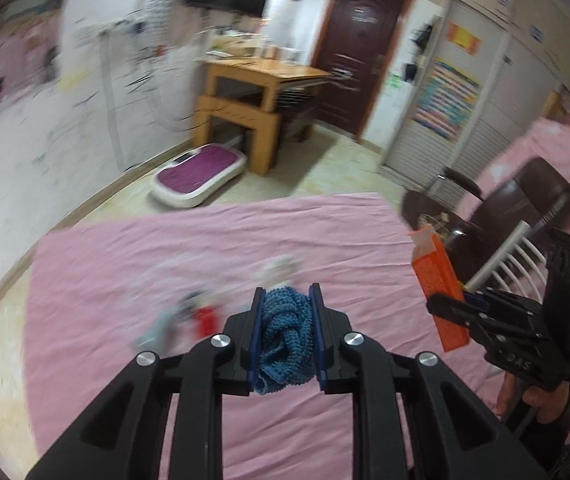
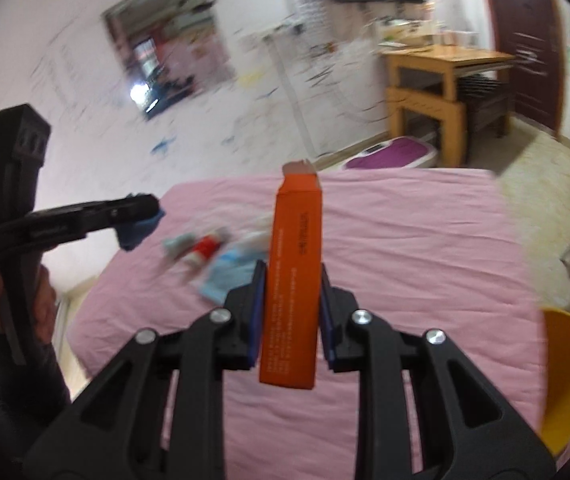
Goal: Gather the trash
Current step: 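Carry cloth and orange box over the yellow bin and open both tools, then move both tools back over the trash pile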
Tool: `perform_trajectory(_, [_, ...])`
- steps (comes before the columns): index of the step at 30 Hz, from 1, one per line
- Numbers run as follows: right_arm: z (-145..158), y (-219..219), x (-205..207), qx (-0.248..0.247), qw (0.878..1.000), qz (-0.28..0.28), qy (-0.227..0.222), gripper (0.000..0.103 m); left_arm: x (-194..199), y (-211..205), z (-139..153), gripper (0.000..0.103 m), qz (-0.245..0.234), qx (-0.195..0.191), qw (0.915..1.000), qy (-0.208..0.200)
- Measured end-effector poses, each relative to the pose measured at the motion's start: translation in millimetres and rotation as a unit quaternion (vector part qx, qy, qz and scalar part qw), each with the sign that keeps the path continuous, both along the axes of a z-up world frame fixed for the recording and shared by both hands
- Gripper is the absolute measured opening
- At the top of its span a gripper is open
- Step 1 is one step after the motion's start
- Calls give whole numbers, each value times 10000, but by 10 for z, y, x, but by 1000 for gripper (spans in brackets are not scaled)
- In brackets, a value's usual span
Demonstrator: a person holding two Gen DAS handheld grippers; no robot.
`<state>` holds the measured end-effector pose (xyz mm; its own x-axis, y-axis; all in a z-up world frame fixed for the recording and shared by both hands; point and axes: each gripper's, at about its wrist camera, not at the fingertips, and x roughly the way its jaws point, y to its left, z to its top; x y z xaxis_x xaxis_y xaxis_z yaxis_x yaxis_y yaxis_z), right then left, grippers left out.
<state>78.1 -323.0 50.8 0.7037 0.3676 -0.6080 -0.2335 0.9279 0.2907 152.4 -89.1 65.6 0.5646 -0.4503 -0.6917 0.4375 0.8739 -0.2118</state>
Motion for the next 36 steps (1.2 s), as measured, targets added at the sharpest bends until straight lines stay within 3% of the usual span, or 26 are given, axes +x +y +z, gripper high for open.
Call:
perform_trajectory(7, [-132, -1118, -270, -118, 9944, -1048, 37, 22, -64, -1340, 125, 17, -1035, 64, 9946, -42])
perform_trajectory(14, [-573, -1951, -457, -17, 9839, -1740, 411, 22, -228, -2784, -299, 17, -2007, 466, 9779, 346])
perform_trajectory(23, [-1214, -2555, -614, 395, 9716, -2187, 815, 22, -229, -3701, -881, 17, -2324, 1017, 9648, 692])
perform_trajectory(31, [-1502, -2843, -670, 600, 9651, -2335, 1022, 23, -167, -4095, -1155, 19, -2404, 1134, 9595, 933])
perform_trajectory(33, [-1559, -2891, -668, 608, 9637, -2352, 1105, 27, -160, -4118, -1205, 35, -2372, 1179, 9590, 1012])
perform_trajectory(34, [-1581, -2909, -665, 615, 9629, -2370, 1130, 44, -154, -4136, -1223, 42, -2363, 1211, 9585, 1036])
perform_trajectory(35, [-1605, -2914, -662, 621, 9626, -2367, 1163, 64, -153, -4147, -1240, 56, -2346, 1225, 9587, 1042])
perform_trajectory(36, [-1624, -2918, -649, 643, 9626, -2349, 1188, 71, -151, -4147, -1243, 63, -2323, 1196, 9597, 1040])
